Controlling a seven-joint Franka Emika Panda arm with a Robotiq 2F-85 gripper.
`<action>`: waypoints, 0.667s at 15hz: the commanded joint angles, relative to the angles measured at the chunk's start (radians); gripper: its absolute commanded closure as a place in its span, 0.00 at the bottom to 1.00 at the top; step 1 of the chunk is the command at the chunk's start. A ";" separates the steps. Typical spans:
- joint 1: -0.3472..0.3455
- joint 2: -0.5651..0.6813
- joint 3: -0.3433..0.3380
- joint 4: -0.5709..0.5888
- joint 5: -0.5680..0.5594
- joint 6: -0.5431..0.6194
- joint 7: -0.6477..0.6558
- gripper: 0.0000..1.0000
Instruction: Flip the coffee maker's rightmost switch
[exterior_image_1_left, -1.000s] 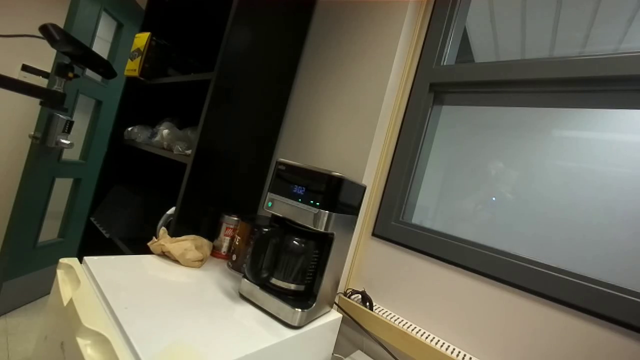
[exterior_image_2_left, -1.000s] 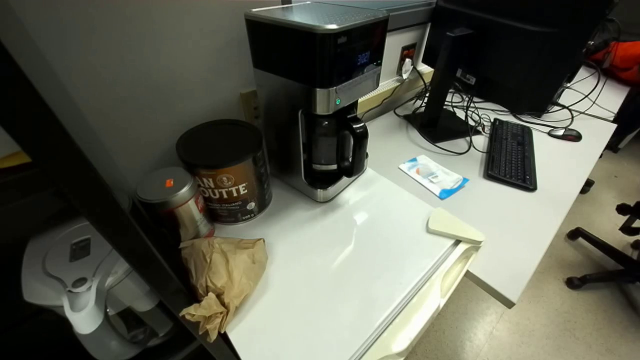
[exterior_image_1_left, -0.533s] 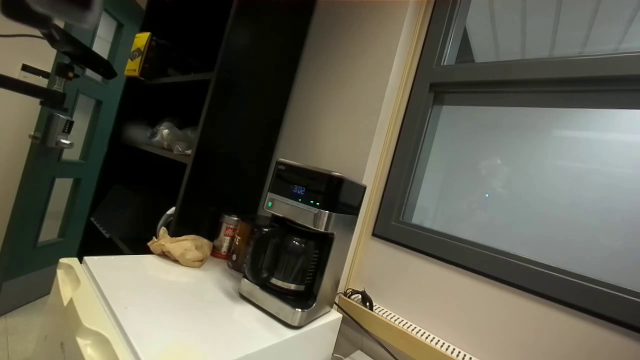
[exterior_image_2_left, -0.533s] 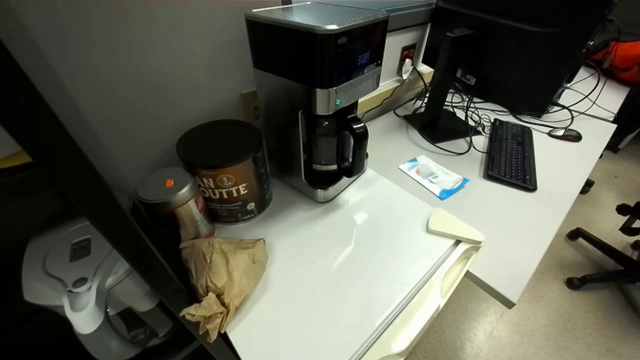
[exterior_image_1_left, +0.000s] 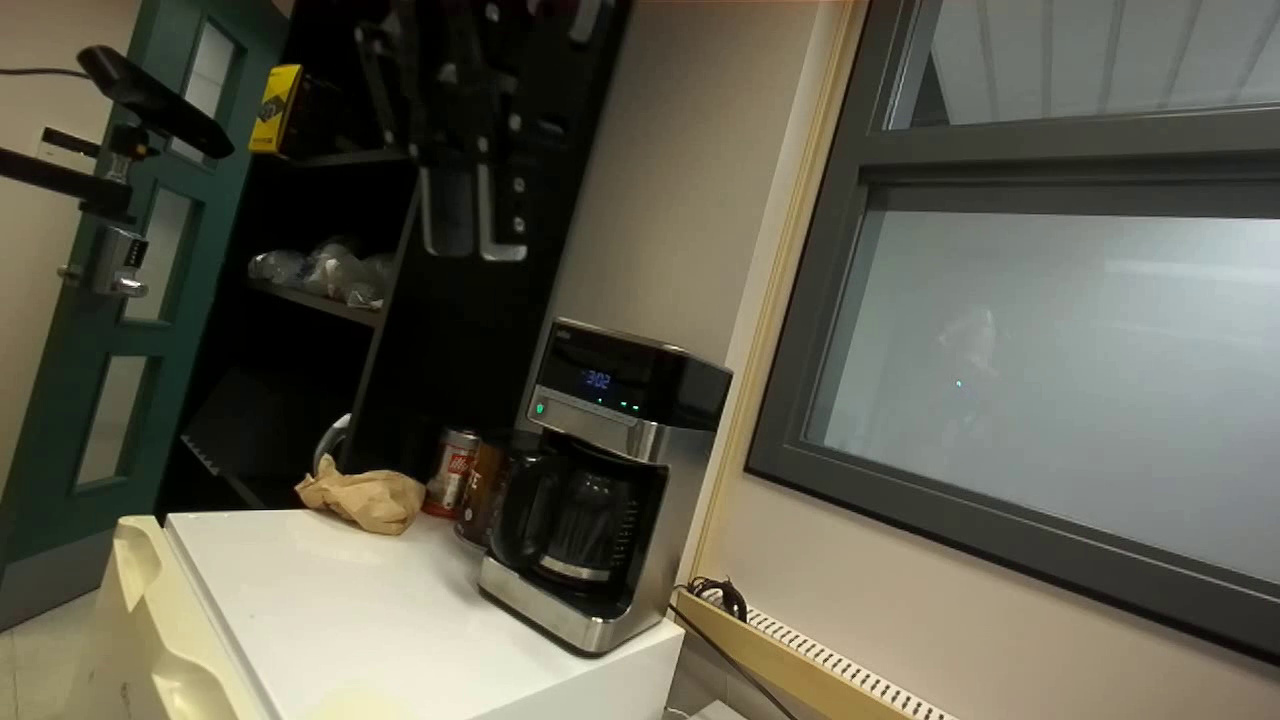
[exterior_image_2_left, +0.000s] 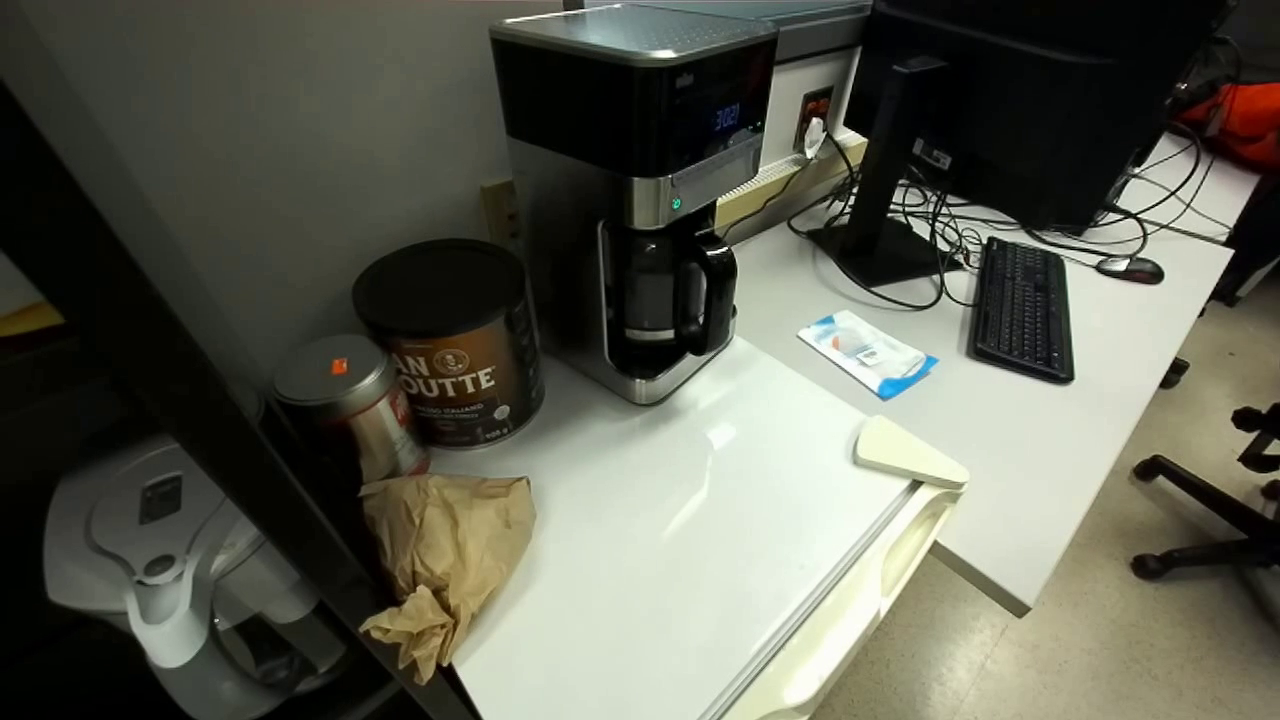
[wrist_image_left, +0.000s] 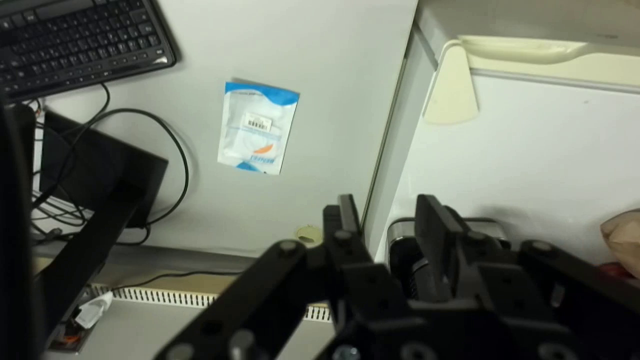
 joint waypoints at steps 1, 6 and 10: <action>0.006 0.127 0.035 0.099 0.026 0.104 0.016 0.93; 0.006 0.254 0.085 0.201 0.053 0.201 0.007 1.00; -0.003 0.357 0.134 0.294 0.083 0.250 -0.013 1.00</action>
